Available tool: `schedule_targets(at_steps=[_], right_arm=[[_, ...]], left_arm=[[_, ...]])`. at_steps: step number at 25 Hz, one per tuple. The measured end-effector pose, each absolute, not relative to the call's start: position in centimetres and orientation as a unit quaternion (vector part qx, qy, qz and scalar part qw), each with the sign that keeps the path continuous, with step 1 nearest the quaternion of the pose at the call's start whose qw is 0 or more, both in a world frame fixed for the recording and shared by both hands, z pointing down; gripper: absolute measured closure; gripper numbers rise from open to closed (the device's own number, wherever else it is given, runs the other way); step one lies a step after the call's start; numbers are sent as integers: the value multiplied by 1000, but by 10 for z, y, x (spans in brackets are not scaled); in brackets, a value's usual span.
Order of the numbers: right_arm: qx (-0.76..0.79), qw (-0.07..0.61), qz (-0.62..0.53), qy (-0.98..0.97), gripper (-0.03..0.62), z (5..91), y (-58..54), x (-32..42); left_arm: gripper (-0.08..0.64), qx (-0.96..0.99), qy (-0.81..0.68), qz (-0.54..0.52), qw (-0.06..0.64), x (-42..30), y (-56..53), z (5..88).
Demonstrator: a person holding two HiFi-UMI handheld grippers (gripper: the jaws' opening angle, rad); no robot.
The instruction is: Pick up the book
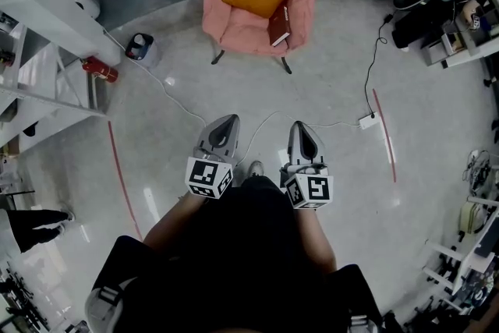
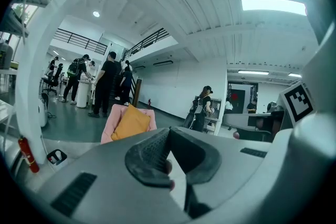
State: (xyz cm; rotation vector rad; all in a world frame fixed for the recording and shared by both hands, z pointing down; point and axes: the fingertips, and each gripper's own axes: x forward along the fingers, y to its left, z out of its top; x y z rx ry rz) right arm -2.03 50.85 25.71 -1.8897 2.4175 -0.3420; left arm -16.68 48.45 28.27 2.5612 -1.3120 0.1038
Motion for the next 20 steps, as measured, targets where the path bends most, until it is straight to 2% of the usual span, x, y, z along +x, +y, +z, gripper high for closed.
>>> schedule_targets(at_steps=[20], right_arm=[[-586,34,-132,798,591,266,481,50]], left_arm=[[554,864,-486,51,124,-94,464,278]])
